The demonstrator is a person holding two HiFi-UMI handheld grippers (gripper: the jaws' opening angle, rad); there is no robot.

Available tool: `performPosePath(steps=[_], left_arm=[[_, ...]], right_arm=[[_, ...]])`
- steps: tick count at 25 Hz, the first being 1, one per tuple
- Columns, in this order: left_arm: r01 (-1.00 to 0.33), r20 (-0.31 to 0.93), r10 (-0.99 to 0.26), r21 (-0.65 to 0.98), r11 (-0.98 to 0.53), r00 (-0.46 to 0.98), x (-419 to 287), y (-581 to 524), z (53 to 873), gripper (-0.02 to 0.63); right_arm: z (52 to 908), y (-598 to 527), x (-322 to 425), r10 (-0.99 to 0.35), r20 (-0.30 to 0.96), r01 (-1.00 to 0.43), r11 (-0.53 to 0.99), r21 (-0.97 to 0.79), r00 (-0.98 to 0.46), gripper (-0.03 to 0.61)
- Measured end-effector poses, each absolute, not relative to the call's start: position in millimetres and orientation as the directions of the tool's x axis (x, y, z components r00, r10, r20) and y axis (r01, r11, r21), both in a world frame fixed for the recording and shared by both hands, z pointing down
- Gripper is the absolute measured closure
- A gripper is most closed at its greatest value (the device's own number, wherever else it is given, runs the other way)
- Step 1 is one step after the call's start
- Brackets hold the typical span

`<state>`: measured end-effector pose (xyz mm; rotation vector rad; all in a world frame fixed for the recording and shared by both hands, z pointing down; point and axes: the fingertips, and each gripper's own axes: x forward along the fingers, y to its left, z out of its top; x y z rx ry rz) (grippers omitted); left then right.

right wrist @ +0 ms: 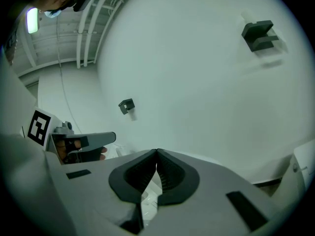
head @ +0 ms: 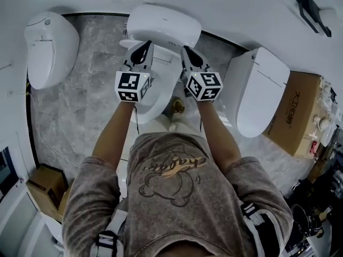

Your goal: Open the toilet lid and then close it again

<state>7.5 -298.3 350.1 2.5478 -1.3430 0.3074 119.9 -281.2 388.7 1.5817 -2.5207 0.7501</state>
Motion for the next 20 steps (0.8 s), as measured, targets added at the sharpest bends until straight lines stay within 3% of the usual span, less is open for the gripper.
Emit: performPosePath(steps=[20], left_arm=[[-0.831, 0.361, -0.755, 0.128, -0.541, 0.547, -7, -318, 375, 0.606]], right_arm=[[416, -283, 93, -0.804, 0.363, -0.861, 0.330, -0.386, -0.471, 0.552]])
